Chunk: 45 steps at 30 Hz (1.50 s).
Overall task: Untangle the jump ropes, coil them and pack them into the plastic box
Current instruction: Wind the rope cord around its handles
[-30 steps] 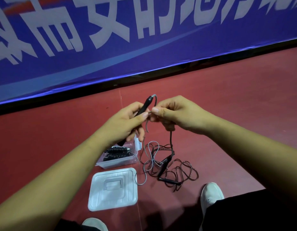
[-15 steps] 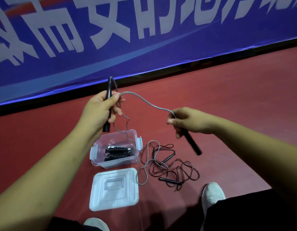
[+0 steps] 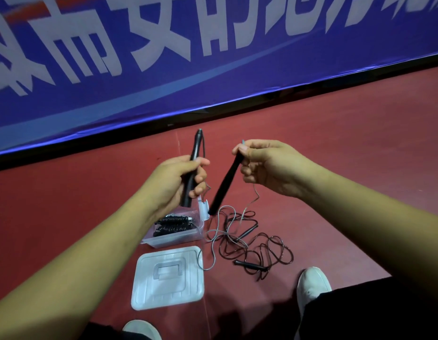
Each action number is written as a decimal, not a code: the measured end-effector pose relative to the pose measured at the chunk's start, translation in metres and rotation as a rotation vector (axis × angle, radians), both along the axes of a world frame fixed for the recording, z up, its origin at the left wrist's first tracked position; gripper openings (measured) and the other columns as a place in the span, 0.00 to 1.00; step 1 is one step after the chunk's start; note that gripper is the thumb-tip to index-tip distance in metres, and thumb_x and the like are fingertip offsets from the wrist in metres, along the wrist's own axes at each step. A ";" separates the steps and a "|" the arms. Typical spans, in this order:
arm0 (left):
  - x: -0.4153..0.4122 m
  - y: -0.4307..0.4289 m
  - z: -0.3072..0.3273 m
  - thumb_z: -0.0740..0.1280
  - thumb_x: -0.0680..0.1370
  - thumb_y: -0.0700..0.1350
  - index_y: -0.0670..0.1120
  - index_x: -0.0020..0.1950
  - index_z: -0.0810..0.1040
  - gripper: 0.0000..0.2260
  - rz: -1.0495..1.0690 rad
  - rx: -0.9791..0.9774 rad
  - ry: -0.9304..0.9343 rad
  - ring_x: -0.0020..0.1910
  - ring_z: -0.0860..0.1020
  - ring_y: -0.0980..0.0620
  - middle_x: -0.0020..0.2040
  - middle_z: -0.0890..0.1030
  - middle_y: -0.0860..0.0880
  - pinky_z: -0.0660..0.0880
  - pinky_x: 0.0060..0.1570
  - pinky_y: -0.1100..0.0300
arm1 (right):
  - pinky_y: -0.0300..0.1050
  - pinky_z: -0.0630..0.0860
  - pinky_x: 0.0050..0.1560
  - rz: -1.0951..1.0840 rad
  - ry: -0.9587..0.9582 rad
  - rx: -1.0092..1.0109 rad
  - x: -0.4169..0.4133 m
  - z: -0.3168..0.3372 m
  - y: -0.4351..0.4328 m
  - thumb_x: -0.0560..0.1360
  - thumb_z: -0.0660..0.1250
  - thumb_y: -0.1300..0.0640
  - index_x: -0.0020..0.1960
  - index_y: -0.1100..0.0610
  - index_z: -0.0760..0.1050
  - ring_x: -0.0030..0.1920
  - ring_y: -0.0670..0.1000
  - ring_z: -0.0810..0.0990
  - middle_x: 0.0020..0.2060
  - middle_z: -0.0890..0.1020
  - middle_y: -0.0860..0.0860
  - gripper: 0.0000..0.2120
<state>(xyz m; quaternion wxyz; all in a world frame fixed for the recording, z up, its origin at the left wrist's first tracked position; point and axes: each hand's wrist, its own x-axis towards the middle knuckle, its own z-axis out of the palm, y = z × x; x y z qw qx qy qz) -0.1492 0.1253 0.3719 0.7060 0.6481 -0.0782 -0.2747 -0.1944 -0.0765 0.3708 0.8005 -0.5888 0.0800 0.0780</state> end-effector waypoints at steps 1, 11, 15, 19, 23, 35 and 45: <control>-0.003 -0.002 0.000 0.57 0.83 0.39 0.37 0.53 0.75 0.08 -0.022 0.014 -0.013 0.28 0.73 0.49 0.31 0.72 0.45 0.70 0.26 0.62 | 0.39 0.68 0.28 0.002 0.005 -0.006 0.000 0.001 0.000 0.81 0.62 0.60 0.46 0.60 0.76 0.27 0.48 0.69 0.31 0.72 0.53 0.08; -0.023 -0.007 0.000 0.62 0.77 0.50 0.47 0.66 0.73 0.18 -0.355 0.039 0.167 0.39 0.85 0.39 0.52 0.82 0.32 0.83 0.38 0.54 | 0.41 0.81 0.32 -0.015 -0.011 0.044 -0.004 0.002 0.001 0.81 0.62 0.62 0.47 0.65 0.73 0.28 0.49 0.78 0.29 0.73 0.54 0.07; -0.021 -0.006 -0.003 0.64 0.76 0.46 0.45 0.66 0.74 0.18 -0.351 0.007 0.178 0.32 0.82 0.46 0.46 0.83 0.36 0.81 0.34 0.58 | 0.40 0.81 0.35 0.000 -0.102 -0.057 -0.005 0.001 -0.002 0.81 0.62 0.62 0.42 0.65 0.73 0.29 0.50 0.79 0.30 0.76 0.55 0.11; -0.016 -0.004 -0.003 0.66 0.76 0.43 0.40 0.60 0.77 0.14 -0.356 -0.009 0.181 0.31 0.80 0.47 0.40 0.80 0.42 0.79 0.32 0.59 | 0.41 0.77 0.30 -0.118 -0.189 -0.350 -0.001 -0.002 -0.010 0.76 0.70 0.59 0.41 0.63 0.74 0.28 0.51 0.79 0.30 0.77 0.56 0.09; -0.015 0.000 -0.002 0.69 0.75 0.44 0.41 0.59 0.78 0.14 -0.422 -0.026 0.218 0.33 0.80 0.46 0.40 0.79 0.42 0.79 0.35 0.57 | 0.43 0.79 0.54 -0.073 -0.339 -0.633 0.003 0.000 -0.022 0.71 0.74 0.50 0.61 0.55 0.76 0.51 0.45 0.82 0.53 0.82 0.51 0.20; -0.016 0.010 0.005 0.70 0.74 0.48 0.40 0.56 0.81 0.15 -0.483 0.230 0.114 0.35 0.82 0.48 0.40 0.83 0.41 0.80 0.38 0.58 | 0.41 0.69 0.32 0.124 -0.282 -0.596 -0.005 0.013 -0.026 0.72 0.74 0.60 0.42 0.63 0.79 0.30 0.54 0.75 0.29 0.79 0.62 0.07; -0.017 0.006 -0.003 0.70 0.73 0.43 0.38 0.57 0.75 0.15 -0.431 0.122 0.232 0.28 0.71 0.51 0.34 0.74 0.45 0.67 0.27 0.65 | 0.36 0.69 0.28 -0.004 -0.328 -0.587 -0.002 0.012 -0.032 0.70 0.76 0.62 0.39 0.63 0.78 0.24 0.48 0.72 0.24 0.76 0.55 0.08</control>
